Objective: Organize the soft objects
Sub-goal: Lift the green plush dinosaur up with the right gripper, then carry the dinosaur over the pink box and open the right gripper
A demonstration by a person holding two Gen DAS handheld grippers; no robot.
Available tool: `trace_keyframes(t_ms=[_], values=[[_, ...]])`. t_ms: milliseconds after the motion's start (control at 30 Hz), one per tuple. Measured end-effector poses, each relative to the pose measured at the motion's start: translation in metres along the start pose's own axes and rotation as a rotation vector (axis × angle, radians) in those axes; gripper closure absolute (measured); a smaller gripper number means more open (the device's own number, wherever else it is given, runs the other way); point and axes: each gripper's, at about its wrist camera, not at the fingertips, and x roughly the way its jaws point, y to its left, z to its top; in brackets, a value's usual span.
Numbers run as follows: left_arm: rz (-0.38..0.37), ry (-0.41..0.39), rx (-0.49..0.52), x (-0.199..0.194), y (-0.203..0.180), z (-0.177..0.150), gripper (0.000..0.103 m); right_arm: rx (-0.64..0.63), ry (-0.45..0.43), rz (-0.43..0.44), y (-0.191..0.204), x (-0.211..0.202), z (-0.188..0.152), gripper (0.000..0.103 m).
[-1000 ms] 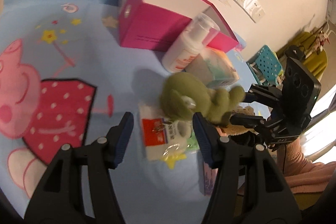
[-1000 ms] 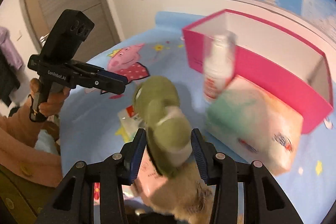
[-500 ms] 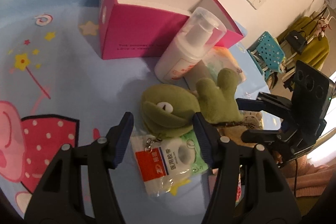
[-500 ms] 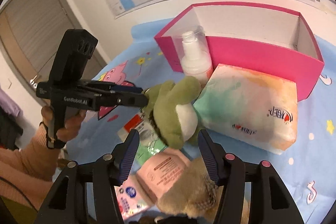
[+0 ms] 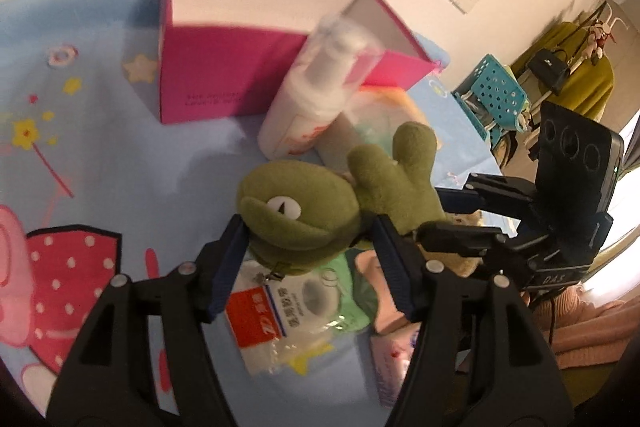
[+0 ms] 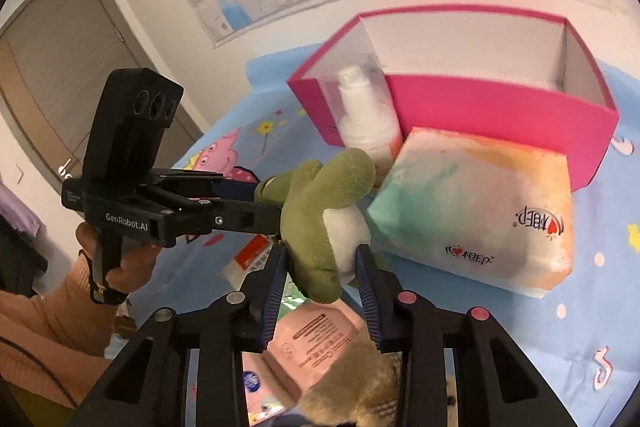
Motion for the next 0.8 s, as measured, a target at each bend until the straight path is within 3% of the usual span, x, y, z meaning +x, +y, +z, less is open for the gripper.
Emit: trace_keyframes(t_ms=[233,467,600,800], values=[[0.083,-0.138,0.101,-0.054,-0.039,0.006,0.038,-0.095,-0.091,0.025,0.019,-0.042,0.018,0.068],[0.151,-0.286,0.178,-0.096,-0.067,0.044,0.035,-0.172,-0.236,0.036,0.029,-0.073,0.057,0.068],[0.181,-0.315,0.182,-0.097,-0.066,0.072,0.035,-0.198,-0.293,0.014,0.024,-0.074,0.082,0.068],[0.192,-0.310,0.144,-0.080,-0.050,0.110,0.035,-0.165,-0.288,0.026,-0.002,-0.057,0.114,0.068]])
